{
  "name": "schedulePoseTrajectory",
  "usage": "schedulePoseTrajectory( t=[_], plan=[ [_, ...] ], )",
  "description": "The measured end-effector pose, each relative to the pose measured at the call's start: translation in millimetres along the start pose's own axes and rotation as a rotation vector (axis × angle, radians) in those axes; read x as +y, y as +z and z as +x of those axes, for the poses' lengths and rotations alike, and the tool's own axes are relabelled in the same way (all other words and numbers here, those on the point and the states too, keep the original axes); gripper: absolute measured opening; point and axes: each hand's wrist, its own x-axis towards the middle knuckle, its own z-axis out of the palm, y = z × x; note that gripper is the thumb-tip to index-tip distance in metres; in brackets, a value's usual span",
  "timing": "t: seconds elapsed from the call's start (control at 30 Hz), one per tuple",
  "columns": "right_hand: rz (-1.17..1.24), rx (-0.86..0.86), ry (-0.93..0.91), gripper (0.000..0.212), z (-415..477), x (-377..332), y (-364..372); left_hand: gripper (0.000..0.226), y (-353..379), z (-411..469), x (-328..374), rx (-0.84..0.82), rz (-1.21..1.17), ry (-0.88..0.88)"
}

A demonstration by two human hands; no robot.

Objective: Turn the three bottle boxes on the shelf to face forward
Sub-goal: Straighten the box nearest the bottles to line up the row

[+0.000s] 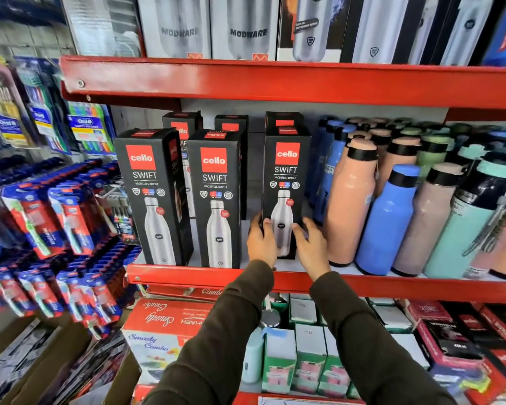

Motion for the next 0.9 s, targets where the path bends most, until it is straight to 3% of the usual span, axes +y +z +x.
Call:
schedulePoseTrajectory(
  t=[0.2, 0.47, 0.9],
  plan=[
    [0.029, -0.023, -0.02, 0.05, -9, 1, -6, 0.038, -5, -9, -2, 0.076, -0.008, 0.016],
    [0.073, -0.052, -0.073, 0.039, -28, 5, -13, 0.04, -21, -27, -9, 0.061, 0.038, 0.047],
    [0.045, -0.095, -0.077, 0.044, -45, -1, -24, 0.039, -29, -44, -10, 0.041, 0.066, 0.084]
  ],
)
